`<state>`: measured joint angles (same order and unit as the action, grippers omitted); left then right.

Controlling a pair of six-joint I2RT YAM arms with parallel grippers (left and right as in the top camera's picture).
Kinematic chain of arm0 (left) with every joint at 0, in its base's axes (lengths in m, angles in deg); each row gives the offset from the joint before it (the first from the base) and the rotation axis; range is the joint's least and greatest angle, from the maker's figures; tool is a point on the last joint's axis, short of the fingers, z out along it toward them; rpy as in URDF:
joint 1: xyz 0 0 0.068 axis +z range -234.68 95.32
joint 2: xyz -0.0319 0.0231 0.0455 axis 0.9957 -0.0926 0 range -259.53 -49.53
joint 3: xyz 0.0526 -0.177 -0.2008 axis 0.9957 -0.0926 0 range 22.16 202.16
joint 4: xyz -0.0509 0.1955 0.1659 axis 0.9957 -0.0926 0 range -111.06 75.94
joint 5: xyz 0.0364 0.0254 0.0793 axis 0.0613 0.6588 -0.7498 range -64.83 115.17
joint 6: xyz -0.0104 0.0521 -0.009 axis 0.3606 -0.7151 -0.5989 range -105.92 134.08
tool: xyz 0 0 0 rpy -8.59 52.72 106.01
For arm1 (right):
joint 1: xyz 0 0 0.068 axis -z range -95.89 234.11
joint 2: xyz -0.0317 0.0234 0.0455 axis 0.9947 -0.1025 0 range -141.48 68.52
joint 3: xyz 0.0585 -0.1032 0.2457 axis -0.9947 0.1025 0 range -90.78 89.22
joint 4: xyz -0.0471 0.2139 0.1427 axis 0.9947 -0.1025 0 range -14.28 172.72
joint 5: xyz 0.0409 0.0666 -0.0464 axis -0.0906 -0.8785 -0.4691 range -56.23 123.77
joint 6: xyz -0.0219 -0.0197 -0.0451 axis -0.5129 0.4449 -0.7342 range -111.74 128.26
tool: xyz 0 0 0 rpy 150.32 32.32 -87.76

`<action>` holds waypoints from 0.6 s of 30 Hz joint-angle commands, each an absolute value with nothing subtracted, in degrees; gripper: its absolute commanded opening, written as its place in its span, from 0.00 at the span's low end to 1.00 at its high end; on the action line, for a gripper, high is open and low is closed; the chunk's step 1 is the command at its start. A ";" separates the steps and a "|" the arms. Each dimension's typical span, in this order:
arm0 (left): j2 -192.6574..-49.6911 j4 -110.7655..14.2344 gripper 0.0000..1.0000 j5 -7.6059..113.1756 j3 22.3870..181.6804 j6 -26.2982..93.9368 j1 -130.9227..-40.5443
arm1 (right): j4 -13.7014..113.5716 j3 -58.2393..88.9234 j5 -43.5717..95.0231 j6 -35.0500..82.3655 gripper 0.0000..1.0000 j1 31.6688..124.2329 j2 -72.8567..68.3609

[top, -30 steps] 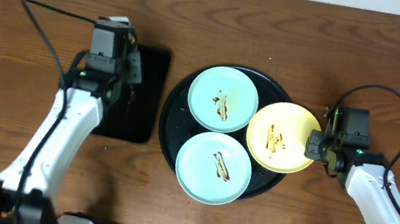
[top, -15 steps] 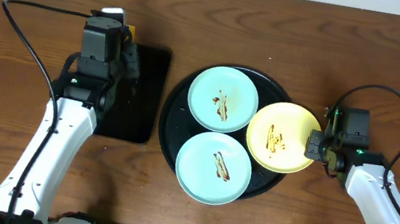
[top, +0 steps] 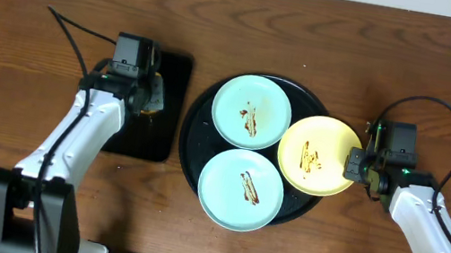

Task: Clean dirty plates on tray and stack at the side
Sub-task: 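Lift the sponge with left gripper and carry it over the yellow plate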

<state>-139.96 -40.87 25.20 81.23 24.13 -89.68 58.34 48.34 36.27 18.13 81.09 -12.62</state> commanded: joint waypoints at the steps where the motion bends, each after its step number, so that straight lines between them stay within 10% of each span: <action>1: -139.63 -41.26 0.07 29.66 82.01 24.91 -89.77 | 58.23 47.31 36.03 18.06 0.01 80.80 -12.82; 18: -139.76 -47.14 0.08 45.64 95.85 29.39 -98.33 | 58.10 47.31 36.01 18.06 0.01 80.80 -12.82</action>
<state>-140.40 -48.39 40.20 94.56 25.92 -95.23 58.25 48.34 36.23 18.13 81.09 -12.62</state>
